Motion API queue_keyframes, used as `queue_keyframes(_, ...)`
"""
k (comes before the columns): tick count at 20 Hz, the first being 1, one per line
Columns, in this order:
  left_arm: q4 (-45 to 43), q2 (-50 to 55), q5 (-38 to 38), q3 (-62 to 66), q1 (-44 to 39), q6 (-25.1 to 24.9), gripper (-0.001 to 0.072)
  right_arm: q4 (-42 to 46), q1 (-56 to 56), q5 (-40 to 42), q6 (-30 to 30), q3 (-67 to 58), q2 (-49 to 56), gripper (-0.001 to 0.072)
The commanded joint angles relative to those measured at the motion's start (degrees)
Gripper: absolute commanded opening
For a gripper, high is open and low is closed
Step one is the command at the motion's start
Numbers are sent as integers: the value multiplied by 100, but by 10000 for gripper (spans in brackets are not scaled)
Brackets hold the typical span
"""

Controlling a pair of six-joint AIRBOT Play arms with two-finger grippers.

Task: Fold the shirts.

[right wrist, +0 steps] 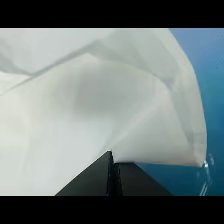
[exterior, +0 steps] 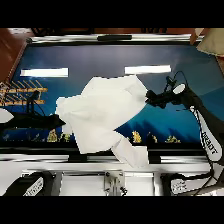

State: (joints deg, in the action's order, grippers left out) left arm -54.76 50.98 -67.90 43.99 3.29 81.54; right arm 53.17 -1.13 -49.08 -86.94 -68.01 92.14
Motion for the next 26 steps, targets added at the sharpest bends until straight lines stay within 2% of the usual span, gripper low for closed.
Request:
queue_keyframes(1, 9, 52, 407, 1128, 48, 219, 43, 111, -168, 33, 391, -691, -442, 56)
queue_keyframes(4, 1344, 195, 1867, 2461, -37, 201, 43, 133, -636, 382, 660, -1735, -1320, 56)
queue_keyframes(6, 2422, 369, 2870, 3471, -282, -404, 43, 133, -918, 968, 732, -2400, -2046, 56)
queue_keyframes(7, 2793, 479, 3104, 4024, -431, -732, 43, 136, -1029, 1318, 754, -2658, -2426, 56)
queue_keyframes(9, 2992, 723, 3112, 5241, -715, -1202, 43, 142, -1231, 1891, 905, -3018, -3274, 56)
queue_keyframes(11, 2929, 822, 2638, 6008, -748, -1434, 43, 387, -1381, 1930, 1029, -3176, -4109, 56)
queue_keyframes(13, 2487, 767, 1644, 6192, -555, -1419, 43, 1019, -1416, 1196, 844, -3178, -4841, 56)
queue_keyframes(15, 1429, 802, 170, 6151, -330, -1016, 43, 1484, -1416, -527, 175, -3136, -5296, 56)
queue_keyframes(16, 678, 833, -608, 5987, -278, -826, 43, 1499, -1416, -1648, -85, -3005, -5436, 55)
queue_keyframes(18, -553, 822, -1539, 5211, -258, -793, 43, 1213, -1414, -3432, -372, -2251, -5659, 54)
queue_keyframes(20, -1252, 756, -1720, 4015, -247, -824, 43, 636, -1349, -4175, -457, -756, -6063, 53)
queue_keyframes(22, -1803, 691, -1493, 2769, -229, -907, 42, -229, -1043, -3974, -656, 1185, -6631, 54)
queue_keyframes(24, -1954, 680, -1029, 1886, -59, -997, 42, -1191, -376, -3359, -767, 3071, -7112, 54)
queue_keyframes(26, -1967, 686, -551, 1443, 236, -1038, 42, -1495, 605, -2640, -927, 4419, -7283, 54)
